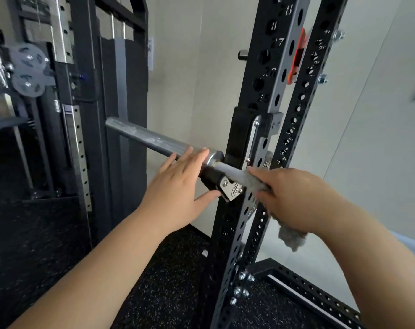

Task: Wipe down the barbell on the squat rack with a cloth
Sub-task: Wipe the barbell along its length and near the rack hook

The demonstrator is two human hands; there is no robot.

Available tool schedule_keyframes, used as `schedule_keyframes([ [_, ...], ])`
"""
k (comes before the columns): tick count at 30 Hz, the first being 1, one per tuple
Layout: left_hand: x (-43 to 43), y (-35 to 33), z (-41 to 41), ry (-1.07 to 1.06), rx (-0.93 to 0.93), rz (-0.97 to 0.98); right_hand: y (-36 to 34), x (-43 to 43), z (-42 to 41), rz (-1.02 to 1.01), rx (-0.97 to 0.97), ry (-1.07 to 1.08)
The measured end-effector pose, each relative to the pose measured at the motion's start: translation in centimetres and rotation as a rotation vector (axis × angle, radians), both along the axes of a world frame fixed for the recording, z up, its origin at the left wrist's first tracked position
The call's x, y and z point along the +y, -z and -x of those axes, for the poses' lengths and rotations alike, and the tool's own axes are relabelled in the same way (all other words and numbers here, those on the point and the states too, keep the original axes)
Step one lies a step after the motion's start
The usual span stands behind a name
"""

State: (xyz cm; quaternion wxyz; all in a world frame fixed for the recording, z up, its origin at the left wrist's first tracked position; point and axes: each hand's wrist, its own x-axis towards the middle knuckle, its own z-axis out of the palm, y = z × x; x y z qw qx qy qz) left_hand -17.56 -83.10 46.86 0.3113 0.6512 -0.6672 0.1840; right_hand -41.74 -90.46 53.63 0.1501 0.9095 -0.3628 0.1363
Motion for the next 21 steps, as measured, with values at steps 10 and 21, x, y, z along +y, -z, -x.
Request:
schedule_keyframes([
  [10,-1.7,-1.5,-2.5,0.143,-0.011,-0.062,-0.5,-0.7,-3.6,-0.075,-0.014,-0.025],
  [21,-1.8,-1.0,-4.2,0.165,-0.1,0.041,1.0,0.3,-6.2,0.156,0.054,0.217],
])
